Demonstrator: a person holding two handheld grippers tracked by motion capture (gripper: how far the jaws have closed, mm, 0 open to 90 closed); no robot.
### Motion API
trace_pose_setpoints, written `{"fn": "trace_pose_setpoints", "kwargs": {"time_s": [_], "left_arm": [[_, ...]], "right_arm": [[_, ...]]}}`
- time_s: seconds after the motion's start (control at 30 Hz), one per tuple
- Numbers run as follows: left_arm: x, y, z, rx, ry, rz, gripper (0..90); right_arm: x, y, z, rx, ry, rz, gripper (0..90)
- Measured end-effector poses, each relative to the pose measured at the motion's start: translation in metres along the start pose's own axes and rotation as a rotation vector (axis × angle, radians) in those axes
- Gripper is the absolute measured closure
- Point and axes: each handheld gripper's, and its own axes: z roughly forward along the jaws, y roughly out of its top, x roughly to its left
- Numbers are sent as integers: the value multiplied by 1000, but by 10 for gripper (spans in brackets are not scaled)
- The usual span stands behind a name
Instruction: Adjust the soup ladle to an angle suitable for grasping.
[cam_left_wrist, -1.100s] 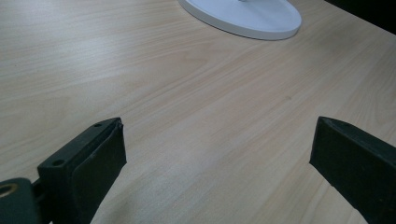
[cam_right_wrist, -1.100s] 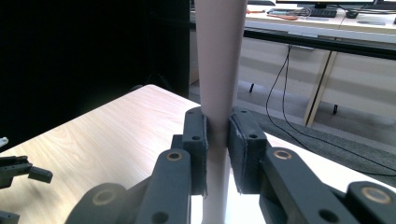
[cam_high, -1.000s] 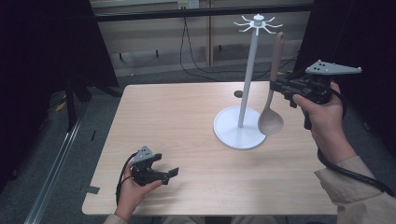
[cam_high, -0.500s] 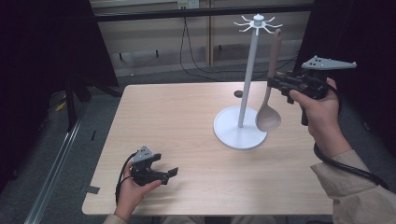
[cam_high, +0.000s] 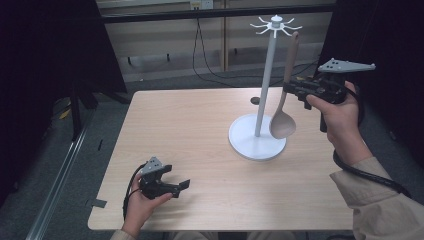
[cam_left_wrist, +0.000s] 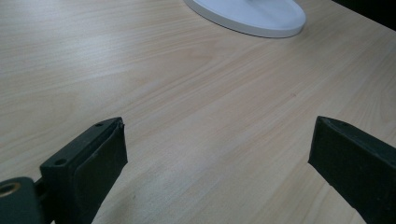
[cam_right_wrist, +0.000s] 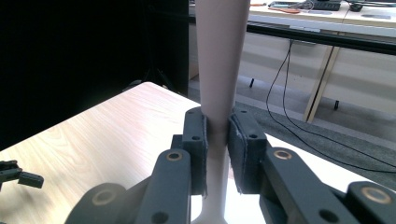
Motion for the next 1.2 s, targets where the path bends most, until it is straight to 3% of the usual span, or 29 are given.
{"fn": "trace_pose_setpoints", "kwargs": {"time_s": [0.33, 0.77, 1.2], "left_arm": [[2, -2, -3, -1, 11, -3, 42], [2, -2, -5, 3, 13, -1, 43], [3, -2, -6, 0, 15, 0, 44]], "right_arm": [[3, 2, 9, 16, 15, -3, 781], [5, 6, 7, 10, -27, 1, 780], [7, 8, 15, 21, -29, 6, 781]]}}
